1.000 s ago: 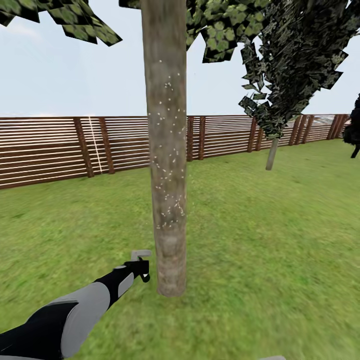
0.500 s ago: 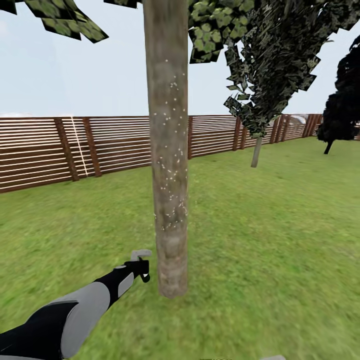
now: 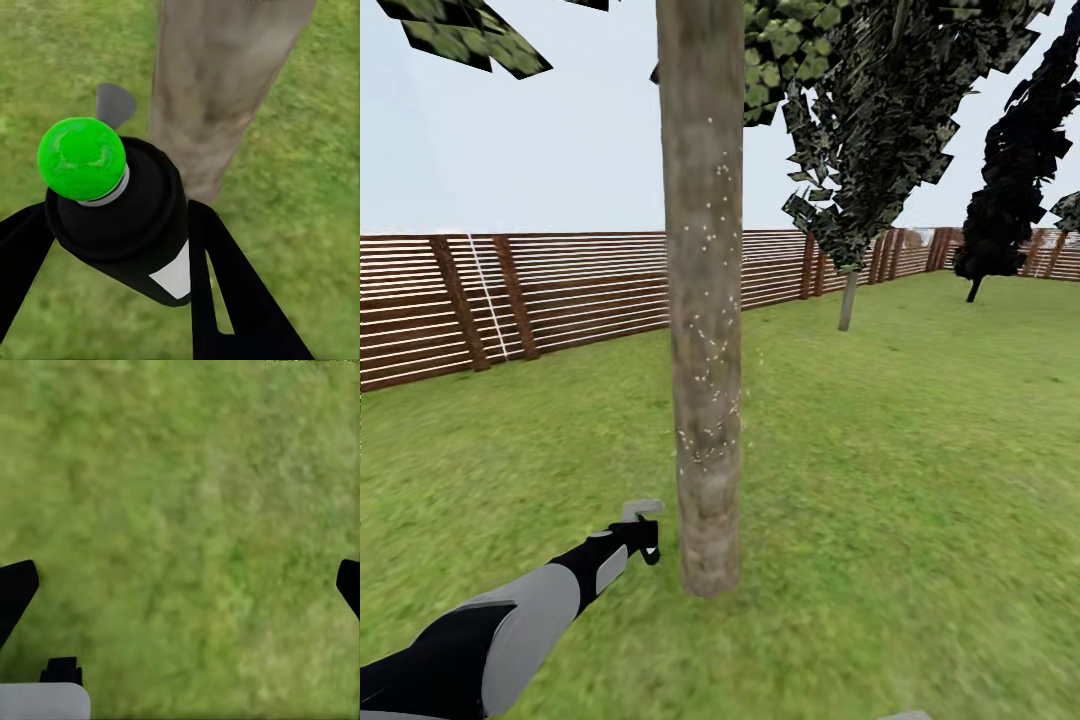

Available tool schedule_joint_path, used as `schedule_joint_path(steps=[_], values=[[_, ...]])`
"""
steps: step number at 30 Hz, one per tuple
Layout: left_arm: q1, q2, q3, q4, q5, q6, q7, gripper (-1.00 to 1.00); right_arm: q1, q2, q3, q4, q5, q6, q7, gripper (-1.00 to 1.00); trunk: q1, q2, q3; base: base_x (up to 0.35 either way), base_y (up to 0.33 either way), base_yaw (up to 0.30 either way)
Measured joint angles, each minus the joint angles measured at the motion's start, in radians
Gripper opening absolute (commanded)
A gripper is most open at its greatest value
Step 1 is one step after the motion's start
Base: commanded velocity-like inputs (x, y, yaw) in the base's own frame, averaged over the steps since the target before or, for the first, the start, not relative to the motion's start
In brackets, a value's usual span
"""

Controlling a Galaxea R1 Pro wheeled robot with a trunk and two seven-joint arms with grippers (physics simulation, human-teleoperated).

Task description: In the garden, pick up the pesticide atomizer on the floor and spray pesticide onto both trees until each tree trunk is fully covered.

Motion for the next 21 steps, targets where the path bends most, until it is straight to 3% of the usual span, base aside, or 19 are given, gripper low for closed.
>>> schedule_joint_path(steps=[5,21], values=[[0.0,0.0,0.0,0.0,0.0,0.0,0.0,-1.0,0.0,0.0,0.0,0.0,0.0,0.0,0.0,1.0,0.0,0.0,0.0,0.0,0.35,-0.16],[0.0,0.0,0.0,0.0,0.0,0.0,0.0,-1.0,0.0,0.0,0.0,0.0,0.0,0.0,0.0,1.0,0.0,0.0,0.0,0.0,0.35,-0.291]])
